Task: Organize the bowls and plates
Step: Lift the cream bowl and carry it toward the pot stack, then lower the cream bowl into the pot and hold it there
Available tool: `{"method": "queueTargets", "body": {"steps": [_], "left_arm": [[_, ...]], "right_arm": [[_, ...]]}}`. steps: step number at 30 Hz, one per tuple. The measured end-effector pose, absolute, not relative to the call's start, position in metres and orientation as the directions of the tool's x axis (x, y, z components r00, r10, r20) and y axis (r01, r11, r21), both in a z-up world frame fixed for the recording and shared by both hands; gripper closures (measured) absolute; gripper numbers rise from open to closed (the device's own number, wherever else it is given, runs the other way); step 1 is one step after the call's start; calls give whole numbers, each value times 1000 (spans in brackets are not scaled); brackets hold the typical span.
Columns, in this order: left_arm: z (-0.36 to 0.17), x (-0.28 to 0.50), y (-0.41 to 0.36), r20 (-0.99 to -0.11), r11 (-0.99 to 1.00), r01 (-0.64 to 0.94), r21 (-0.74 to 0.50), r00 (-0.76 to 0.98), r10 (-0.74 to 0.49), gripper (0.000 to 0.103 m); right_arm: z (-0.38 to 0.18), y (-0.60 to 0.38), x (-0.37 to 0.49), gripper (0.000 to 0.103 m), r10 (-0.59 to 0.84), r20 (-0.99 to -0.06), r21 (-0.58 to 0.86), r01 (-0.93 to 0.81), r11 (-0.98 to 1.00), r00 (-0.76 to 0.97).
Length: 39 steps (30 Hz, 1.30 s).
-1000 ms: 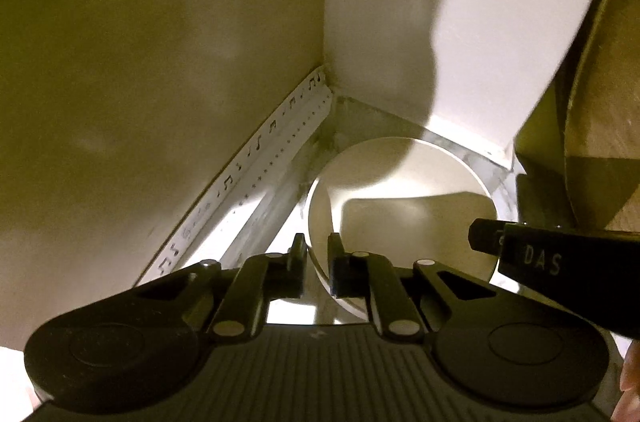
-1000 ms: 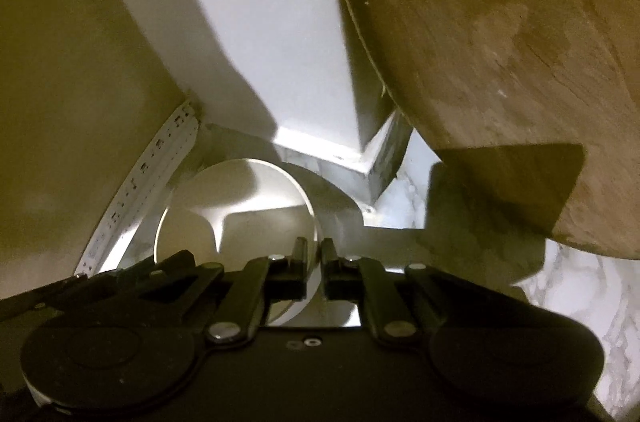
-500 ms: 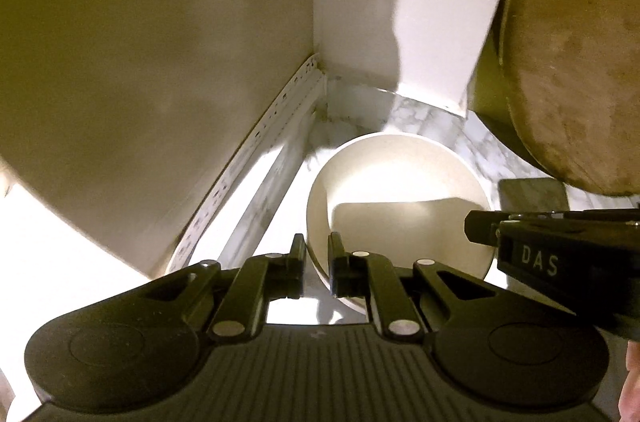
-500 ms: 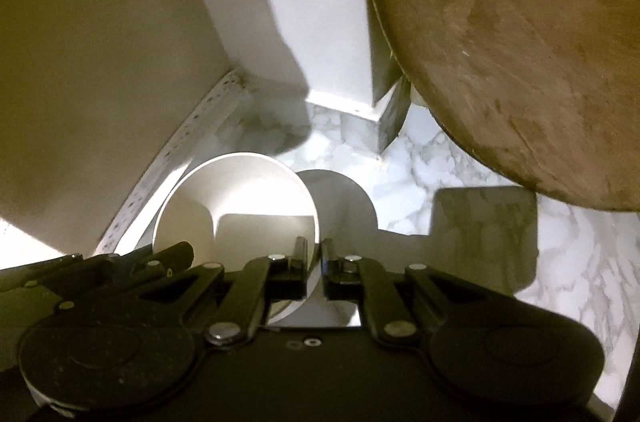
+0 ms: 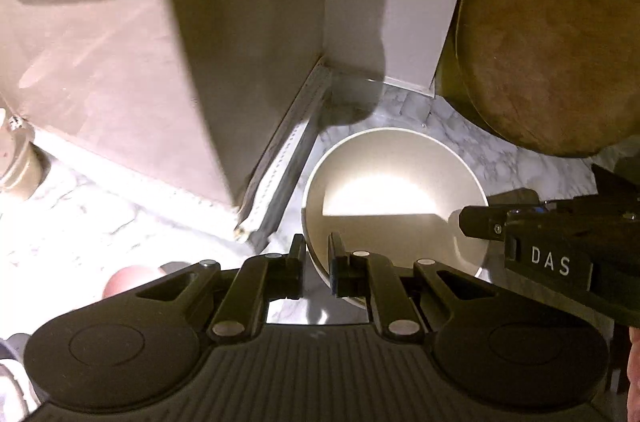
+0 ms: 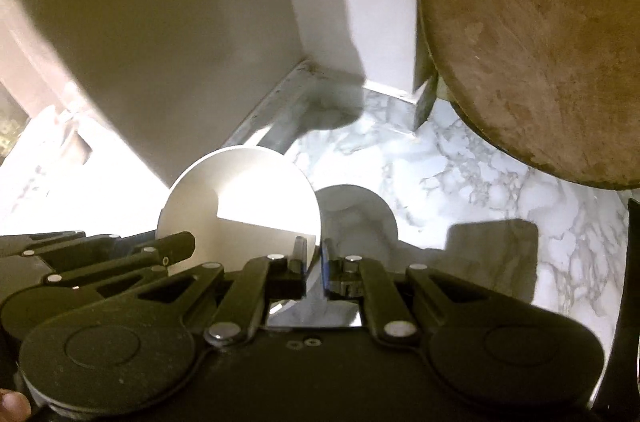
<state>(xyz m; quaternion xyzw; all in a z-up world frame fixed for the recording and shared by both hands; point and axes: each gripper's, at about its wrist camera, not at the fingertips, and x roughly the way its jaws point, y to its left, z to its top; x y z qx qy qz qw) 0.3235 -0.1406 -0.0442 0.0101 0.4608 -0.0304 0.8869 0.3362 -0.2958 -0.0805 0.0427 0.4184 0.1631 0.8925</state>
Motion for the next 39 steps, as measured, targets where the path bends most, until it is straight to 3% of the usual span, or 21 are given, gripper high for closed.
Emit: {"method": "queueTargets", "body": {"steps": [12,39], "left_arm": [[-10,257,-86,-808,999,33,-34,587,-47,93],[12,129,67,-838,961,-275,38,515,180,93]], "right_arm": [[-47,-245,271,96,371,-710,188,-347,919,598],[-31,-71,191,95,523,-723,122,-662,739,451]]}}
